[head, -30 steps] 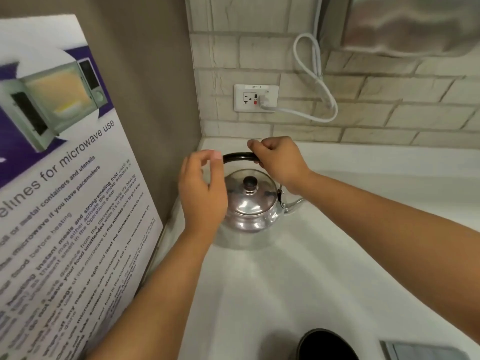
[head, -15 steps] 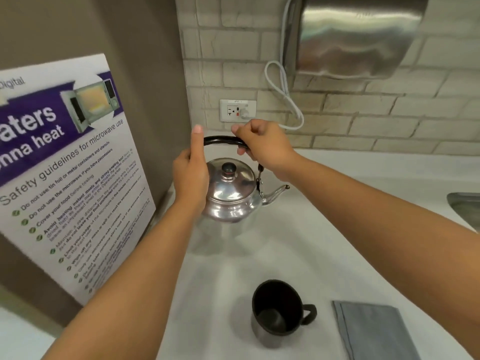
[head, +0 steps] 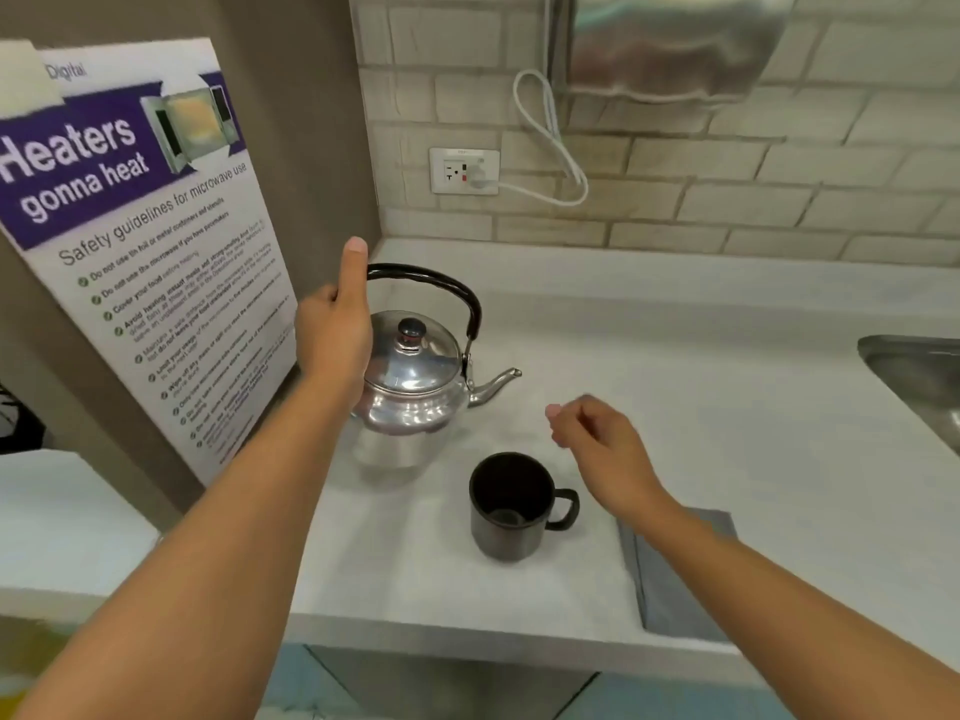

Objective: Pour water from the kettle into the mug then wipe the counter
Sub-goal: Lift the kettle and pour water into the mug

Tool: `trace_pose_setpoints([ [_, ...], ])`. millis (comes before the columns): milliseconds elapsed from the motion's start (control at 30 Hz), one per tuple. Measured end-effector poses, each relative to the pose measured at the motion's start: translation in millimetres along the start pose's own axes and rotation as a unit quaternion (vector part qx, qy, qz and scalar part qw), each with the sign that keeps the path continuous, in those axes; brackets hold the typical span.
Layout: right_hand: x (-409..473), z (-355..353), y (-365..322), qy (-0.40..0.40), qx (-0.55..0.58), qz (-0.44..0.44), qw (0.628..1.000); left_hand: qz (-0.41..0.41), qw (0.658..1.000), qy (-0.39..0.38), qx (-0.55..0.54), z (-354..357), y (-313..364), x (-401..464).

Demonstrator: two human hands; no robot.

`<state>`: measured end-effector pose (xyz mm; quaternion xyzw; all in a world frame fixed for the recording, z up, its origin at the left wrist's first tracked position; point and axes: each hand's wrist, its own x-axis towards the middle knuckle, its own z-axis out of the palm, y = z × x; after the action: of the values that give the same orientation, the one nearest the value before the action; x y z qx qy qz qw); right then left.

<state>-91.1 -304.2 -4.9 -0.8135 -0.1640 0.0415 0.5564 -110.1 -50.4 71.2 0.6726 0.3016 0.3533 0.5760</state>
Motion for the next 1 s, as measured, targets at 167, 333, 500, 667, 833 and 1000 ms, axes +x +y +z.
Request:
trace_pose_setpoints([
  [167, -27.1, 23.1, 27.4, -0.007, 0.012, 0.069, 0.998, 0.001, 1.000, 0.014, 0.015, -11.6, 0.0, -13.8],
  [333, -30.2, 33.2, 33.6, 0.024, 0.056, 0.077, 0.995, -0.003, 1.000, 0.011, -0.002, -18.4, -0.6, -24.5],
  [500, -3.8, 22.8, 37.5, 0.128, 0.089, 0.078, 0.985, 0.005, 1.000, 0.000, 0.014, -19.1, -2.2, -30.7],
  [667, 23.2, 15.0, 42.2, 0.125, 0.085, 0.069, 0.986, 0.014, 0.999, -0.018, 0.037, -13.3, -5.7, -33.3],
  [833, 36.0, 15.5, 47.3, 0.119, 0.081, 0.067, 0.987, 0.018, 0.999, -0.019, 0.037, -5.1, -2.0, -28.2],
  [1000, 38.7, 15.6, 51.6, 0.113, 0.066, 0.056, 0.990, 0.033, 0.997, -0.023, 0.064, 3.5, 6.1, -19.3],
])
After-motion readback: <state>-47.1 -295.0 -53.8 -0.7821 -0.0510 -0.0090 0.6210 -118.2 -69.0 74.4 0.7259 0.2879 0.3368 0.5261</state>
